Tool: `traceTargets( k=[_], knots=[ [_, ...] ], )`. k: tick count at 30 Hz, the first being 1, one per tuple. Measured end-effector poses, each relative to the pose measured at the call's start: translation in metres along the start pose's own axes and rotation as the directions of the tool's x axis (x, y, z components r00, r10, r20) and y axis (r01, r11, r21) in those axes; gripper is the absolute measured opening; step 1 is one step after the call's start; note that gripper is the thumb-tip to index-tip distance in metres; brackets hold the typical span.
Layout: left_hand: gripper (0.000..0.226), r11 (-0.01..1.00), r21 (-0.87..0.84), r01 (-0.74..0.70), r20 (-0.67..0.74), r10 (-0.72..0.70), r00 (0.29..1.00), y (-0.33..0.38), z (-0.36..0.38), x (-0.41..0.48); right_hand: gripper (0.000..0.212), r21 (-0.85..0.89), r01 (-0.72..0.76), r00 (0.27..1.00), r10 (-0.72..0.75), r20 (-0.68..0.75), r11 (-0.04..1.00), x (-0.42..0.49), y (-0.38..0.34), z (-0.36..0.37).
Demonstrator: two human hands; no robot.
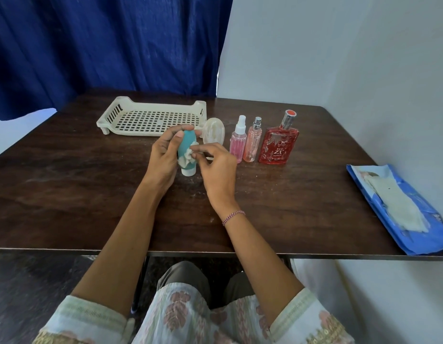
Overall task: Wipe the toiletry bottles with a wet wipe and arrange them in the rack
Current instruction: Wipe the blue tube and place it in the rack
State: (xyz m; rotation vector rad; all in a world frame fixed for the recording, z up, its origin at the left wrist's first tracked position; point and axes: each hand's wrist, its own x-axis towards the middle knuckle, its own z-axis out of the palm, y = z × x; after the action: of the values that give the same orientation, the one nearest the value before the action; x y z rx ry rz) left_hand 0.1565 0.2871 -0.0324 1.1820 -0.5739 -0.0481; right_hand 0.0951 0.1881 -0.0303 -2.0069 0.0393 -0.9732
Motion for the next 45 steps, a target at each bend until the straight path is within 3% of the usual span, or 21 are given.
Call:
traceTargets(
  k=[3, 10, 13, 18, 22, 27, 30, 34, 40, 45],
  knots=[
    [0.023, 1.000, -0.010, -0.004, -0.005, 0.004, 1.000, 0.000, -0.001, 0.000, 0.014, 0.018, -0.025, 1.000, 0.025, -0.009, 1.000, 0.001, 0.000, 0.000],
    [0.022, 0.997, -0.065, 0.044, -0.013, -0.045, 0.999, 0.001, -0.002, -0.001, 0.030, -0.037, 0.171, 0.980, -0.166, 0.111, 0.985, -0.006, -0.001, 0.005],
    [0.021, 0.998, -0.052, 0.035, -0.004, -0.035, 0.999, 0.002, -0.001, -0.001, 0.027, -0.059, 0.211, 0.973, -0.204, 0.109, 0.976, -0.006, -0.002, 0.005],
    [0.022, 1.000, -0.030, 0.010, -0.017, -0.011, 1.000, -0.001, -0.001, 0.001, 0.015, 0.016, 0.024, 0.999, -0.025, 0.021, 1.000, -0.002, 0.000, 0.003],
    [0.023, 1.000, -0.018, 0.005, -0.036, -0.005, 0.999, -0.002, 0.000, 0.000, 0.015, 0.069, -0.141, 0.990, 0.138, 0.037, 0.988, -0.001, 0.004, 0.000],
    [0.022, 1.000, -0.028, 0.005, -0.020, -0.005, 1.000, -0.001, -0.001, 0.000, 0.019, -0.017, 0.191, 0.978, -0.188, 0.095, 0.982, -0.006, -0.008, 0.004],
    [0.022, 0.999, -0.026, 0.031, -0.023, -0.032, 0.999, -0.001, 0.000, 0.000, 0.020, -0.060, 0.270, 0.961, -0.265, 0.073, 0.961, -0.006, -0.008, 0.005],
    [0.023, 0.998, -0.050, 0.046, -0.021, -0.047, 0.999, 0.005, 0.002, -0.001, 0.020, -0.098, 0.247, 0.969, -0.247, 0.011, 0.964, -0.005, -0.008, 0.007],
    [0.031, 0.980, -0.166, 0.110, -0.035, -0.117, 0.993, 0.007, 0.009, -0.003, 0.020, -0.012, 0.052, 0.989, -0.053, -0.138, 0.999, 0.007, 0.002, -0.004],
    [0.031, 0.969, -0.223, 0.109, -0.013, -0.115, 0.993, 0.008, 0.005, -0.004, 0.022, -0.027, 0.132, 0.988, -0.134, -0.079, 0.991, 0.002, -0.002, 0.001]
  ],
)
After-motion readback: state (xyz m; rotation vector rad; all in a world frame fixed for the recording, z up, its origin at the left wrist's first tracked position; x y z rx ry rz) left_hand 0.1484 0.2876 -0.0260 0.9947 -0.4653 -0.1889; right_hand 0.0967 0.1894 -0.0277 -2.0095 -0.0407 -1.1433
